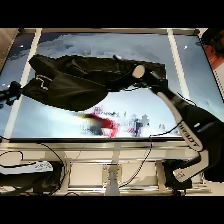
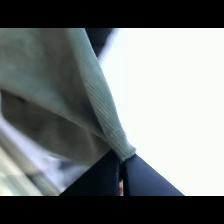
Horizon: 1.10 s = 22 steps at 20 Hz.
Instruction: Fold the clothes and pants, and hang the long-sleeved shirts on hangers.
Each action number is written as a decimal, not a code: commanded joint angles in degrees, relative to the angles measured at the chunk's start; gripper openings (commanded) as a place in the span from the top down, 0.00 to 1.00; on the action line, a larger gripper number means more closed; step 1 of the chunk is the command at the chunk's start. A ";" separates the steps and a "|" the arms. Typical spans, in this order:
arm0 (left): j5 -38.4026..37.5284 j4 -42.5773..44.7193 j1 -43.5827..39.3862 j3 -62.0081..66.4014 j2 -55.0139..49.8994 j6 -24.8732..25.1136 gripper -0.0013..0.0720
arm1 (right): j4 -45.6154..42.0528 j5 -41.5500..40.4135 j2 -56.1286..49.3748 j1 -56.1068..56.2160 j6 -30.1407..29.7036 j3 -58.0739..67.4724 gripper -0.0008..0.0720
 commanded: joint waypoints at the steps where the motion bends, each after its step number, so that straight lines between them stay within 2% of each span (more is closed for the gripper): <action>1: -0.81 1.33 1.16 0.07 4.22 1.11 0.92 | -12.22 14.56 7.91 -10.69 -4.66 0.07 0.98; 4: -2.05 7.06 1.51 0.07 6.51 1.88 0.92 | -18.18 23.50 12.59 -19.47 -7.78 0.04 0.98; 8: -3.19 10.25 1.75 0.07 8.09 1.90 0.92 | -20.85 23.26 14.82 -31.43 -7.74 0.07 0.98; 12: -3.52 13.22 1.75 0.04 9.07 1.90 0.92 | -21.77 26.67 14.82 -40.83 -7.74 0.07 0.98; 16: -3.63 18.27 1.75 0.02 9.03 1.90 0.92 | -21.77 23.39 14.40 -46.16 -7.74 -0.02 0.98; 19: -3.82 18.53 1.75 -0.04 9.01 1.90 0.92 | -22.40 19.87 13.33 -46.82 -7.69 -2.71 0.98; 22: -5.62 26.73 1.75 -0.04 8.98 0.74 0.92 | -22.29 19.34 10.97 -46.62 -6.80 -8.50 0.98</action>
